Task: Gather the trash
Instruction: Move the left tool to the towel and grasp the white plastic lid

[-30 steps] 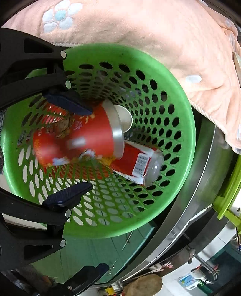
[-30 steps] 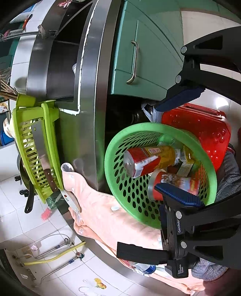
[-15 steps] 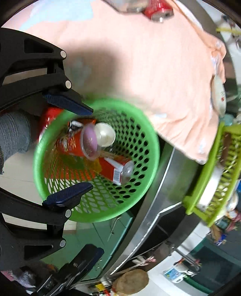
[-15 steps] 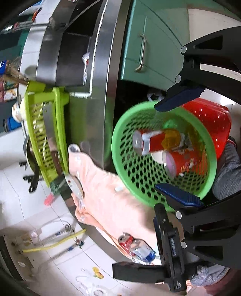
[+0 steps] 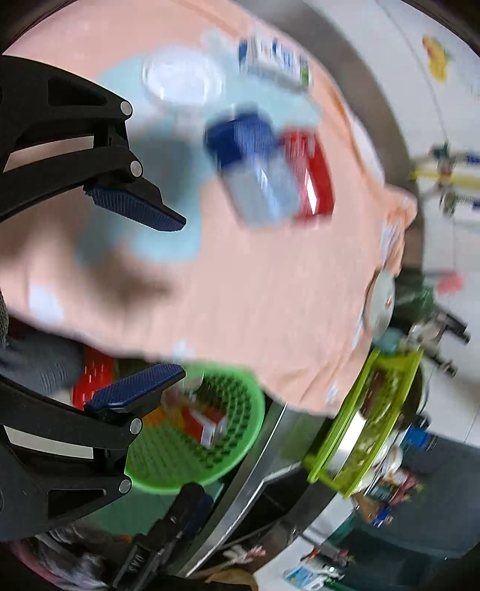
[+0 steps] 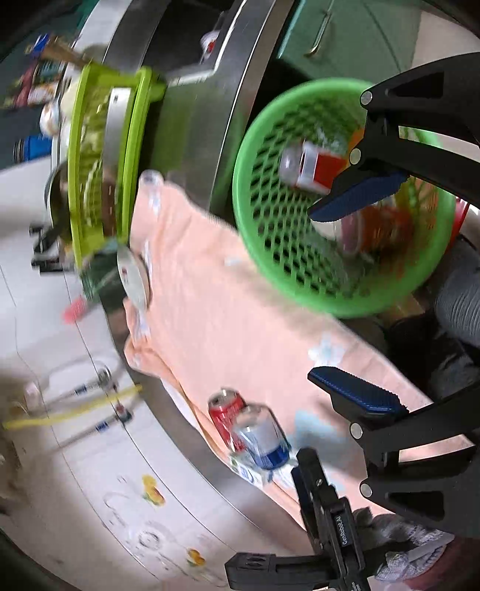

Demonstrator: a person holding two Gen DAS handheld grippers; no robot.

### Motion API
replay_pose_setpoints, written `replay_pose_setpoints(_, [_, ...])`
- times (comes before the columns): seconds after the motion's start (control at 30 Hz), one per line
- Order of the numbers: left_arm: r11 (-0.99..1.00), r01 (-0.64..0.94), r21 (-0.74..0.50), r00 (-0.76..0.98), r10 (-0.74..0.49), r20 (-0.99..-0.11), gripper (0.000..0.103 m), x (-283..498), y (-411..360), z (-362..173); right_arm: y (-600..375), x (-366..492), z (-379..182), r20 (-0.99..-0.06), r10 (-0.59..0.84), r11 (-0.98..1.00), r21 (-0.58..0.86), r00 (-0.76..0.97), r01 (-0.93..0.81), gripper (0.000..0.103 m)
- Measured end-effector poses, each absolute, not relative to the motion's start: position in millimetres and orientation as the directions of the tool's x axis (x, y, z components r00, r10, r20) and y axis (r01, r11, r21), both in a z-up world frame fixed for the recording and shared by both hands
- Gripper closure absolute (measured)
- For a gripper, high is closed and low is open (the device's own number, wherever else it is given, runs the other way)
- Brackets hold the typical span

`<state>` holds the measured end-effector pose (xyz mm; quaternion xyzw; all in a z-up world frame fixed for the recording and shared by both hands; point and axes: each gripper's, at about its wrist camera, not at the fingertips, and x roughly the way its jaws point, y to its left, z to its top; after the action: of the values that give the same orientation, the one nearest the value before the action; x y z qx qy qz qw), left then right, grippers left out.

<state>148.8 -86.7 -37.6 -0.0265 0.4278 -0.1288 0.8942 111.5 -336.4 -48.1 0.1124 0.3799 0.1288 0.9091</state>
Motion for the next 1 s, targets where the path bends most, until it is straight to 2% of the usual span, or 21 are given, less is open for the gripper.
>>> replay_pose_setpoints(0.1, [0.979, 0.162, -0.121, 0.632, -0.197, -0.75, 0.029, 145.8, -45.0, -31.3, -311.3, 118.2, -45.6, -0.663, 0.349, 0.935, 0.299, 0.663, -0.193, 0.025])
replay_pose_setpoints(0.2, [0.989, 0.112, -0.093, 0.649, -0.144, -0.747, 0.022, 146.0, -6.8, -31.3, -287.3, 125.1, -44.2, -0.664, 0.384, 0.923, 0.304, 0.641, -0.237, 0.025])
replay_pose_setpoints(0.27, [0.994, 0.071, -0.08, 0.651, -0.107, -0.752, 0.022, 149.2, 15.9, -35.0, -273.3, 128.1, -44.6, -0.668, 0.394, 0.919, 0.297, 0.632, -0.259, 0.025])
replay_pose_setpoints(0.37, [0.995, 0.07, -0.069, 0.635, -0.098, -0.766, 0.019, 157.0, 44.2, -44.8, -250.8, 134.3, -45.1, -0.672, 0.418, 0.908, 0.294, 0.611, -0.299, 0.023])
replay_pose_setpoints(0.73, [0.996, 0.092, -0.001, 0.584, -0.055, -0.81, 0.012, 173.6, 69.9, -79.8, -198.0, 162.1, -55.6, -0.702, 0.461, 0.88, 0.283, 0.543, -0.381, 0.021])
replay_pose_setpoints(1.0, [0.994, 0.105, -0.022, 0.556, -0.077, -0.828, 0.012, 186.7, 83.4, -93.9, -169.2, 187.0, -64.6, -0.724, 0.48, 0.856, 0.262, 0.496, -0.446, 0.02])
